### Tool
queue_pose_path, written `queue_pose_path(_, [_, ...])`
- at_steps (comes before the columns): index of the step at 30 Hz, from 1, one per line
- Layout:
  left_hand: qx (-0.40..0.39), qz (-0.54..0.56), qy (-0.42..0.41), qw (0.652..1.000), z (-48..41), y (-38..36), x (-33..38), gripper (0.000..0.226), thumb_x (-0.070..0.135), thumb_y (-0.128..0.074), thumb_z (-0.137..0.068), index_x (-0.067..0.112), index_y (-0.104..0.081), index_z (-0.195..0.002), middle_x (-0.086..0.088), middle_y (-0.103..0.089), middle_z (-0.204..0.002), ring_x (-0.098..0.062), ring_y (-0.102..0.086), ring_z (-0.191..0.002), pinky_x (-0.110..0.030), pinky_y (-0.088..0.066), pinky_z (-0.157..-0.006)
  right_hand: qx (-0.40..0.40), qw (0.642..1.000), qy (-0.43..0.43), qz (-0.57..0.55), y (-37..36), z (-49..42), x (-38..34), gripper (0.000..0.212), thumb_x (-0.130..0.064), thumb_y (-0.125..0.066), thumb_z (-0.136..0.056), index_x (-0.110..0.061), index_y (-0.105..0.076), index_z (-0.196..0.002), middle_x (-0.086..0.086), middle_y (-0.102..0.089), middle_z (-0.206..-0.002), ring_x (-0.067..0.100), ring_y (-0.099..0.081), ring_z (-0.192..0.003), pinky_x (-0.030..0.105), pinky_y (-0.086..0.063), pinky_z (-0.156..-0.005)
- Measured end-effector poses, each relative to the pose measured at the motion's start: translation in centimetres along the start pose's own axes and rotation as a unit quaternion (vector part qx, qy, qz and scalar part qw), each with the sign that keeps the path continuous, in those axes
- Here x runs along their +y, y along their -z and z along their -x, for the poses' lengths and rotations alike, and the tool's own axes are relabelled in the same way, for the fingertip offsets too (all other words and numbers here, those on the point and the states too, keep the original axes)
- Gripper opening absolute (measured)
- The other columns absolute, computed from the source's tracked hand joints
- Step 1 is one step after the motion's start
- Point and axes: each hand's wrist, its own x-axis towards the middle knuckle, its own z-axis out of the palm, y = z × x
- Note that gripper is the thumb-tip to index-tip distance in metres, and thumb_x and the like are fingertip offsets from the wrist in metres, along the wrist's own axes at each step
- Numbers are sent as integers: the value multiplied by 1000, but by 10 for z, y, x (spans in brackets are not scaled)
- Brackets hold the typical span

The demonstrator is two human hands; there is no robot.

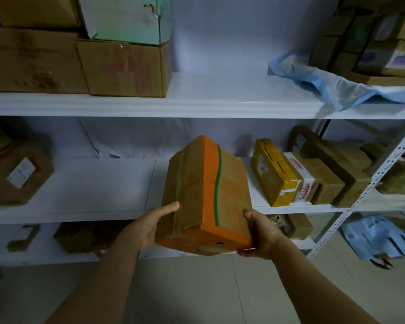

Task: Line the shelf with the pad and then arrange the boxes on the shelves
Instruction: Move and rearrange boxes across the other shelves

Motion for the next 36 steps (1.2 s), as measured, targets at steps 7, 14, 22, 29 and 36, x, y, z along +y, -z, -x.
queue_pose_path(7, [69, 75, -16, 995, -111, -70, 12, 58, 53, -62, -80, 21, -56, -129, -11, -68, -116, -29, -64, -105, -41, -50, -90, 81, 991, 105, -21, 51, -44, -52, 40, -33, -57, -86, -24, -45, -124, 13, -55, -122, 34, -55, -104, 48, -47, -89])
queue_pose_path(14, [115, 92, 37, 988, -234, -130, 22, 56, 58, -64, -76, 21, -60, -118, -16, -68, -112, -36, -62, -105, -54, -44, -99, 102, 986, 111, -64, 121, -115, -104, 47, -31, -61, -86, -27, -46, -130, 12, -55, -127, 33, -55, -106, 35, -48, -62])
queue_pose_path(22, [185, 106, 40, 976, -295, -133, 11, 54, 46, -61, -84, 12, -57, -126, -16, -66, -113, -34, -63, -99, -46, -49, -90, 50, 990, 97, -84, 135, -183, -122, 43, -28, -57, -91, -28, -42, -131, 10, -58, -115, 27, -58, -91, 39, -51, -71])
queue_pose_path(29, [232, -21, -8, 972, -316, -135, 31, 97, 72, -70, -54, 27, -46, -136, -6, -55, -132, -30, -56, -115, -53, -43, -101, 53, 977, 45, -201, 128, -227, -111, 50, -40, -59, -88, -19, -42, -130, 16, -57, -126, 35, -54, -115, 48, -47, -94])
queue_pose_path(36, [296, -214, -23, 931, -343, -181, 42, 91, 61, -68, -71, 28, -28, -146, -10, -27, -147, -34, -32, -134, -49, -35, -107, 67, 933, 8, -353, 125, -257, -105, 15, -22, -43, -99, -10, -48, -107, 14, -52, -100, 23, -54, -91, 36, -48, -85])
